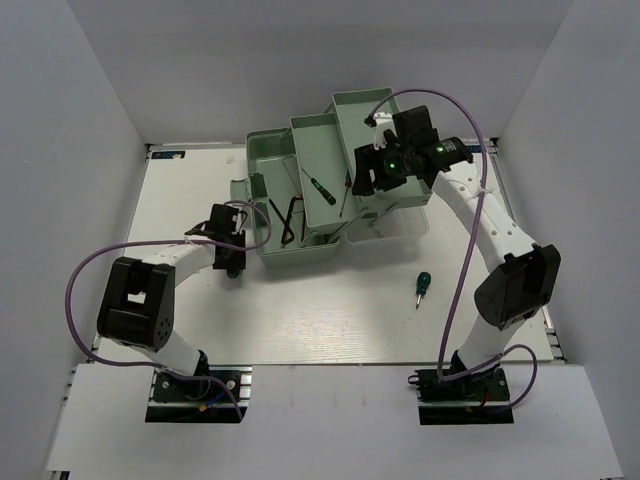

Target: Sort the tools into containers

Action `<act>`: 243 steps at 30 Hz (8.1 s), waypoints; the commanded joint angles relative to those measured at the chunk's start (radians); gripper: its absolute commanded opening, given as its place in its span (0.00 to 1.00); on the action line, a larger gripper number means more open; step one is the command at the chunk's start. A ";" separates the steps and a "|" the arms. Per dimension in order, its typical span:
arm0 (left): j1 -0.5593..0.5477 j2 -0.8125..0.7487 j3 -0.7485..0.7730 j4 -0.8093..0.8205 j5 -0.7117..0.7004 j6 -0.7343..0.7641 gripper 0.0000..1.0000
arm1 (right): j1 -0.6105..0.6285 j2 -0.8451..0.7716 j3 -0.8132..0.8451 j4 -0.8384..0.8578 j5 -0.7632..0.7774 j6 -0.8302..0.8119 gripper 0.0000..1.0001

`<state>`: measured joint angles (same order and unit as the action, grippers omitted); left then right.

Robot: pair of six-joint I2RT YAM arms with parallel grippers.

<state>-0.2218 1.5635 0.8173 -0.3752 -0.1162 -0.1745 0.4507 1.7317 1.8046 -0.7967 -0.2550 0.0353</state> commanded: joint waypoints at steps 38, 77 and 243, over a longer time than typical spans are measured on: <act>-0.269 0.572 1.401 0.153 0.762 -0.407 0.00 | -0.329 -0.604 -1.031 0.059 0.129 0.011 0.64; -0.283 -0.332 0.373 -0.332 -0.287 -0.477 0.99 | -0.379 -0.625 -1.075 0.252 0.443 0.171 0.00; -0.755 0.304 1.217 -0.206 -0.065 0.208 0.48 | -0.469 0.416 -0.082 0.047 -0.750 -0.083 0.00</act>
<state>-0.9813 2.0411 1.9980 -0.6559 -0.1551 0.0650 -0.0349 2.1628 1.6787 -0.7914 -0.8597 -0.0769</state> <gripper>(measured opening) 0.389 0.005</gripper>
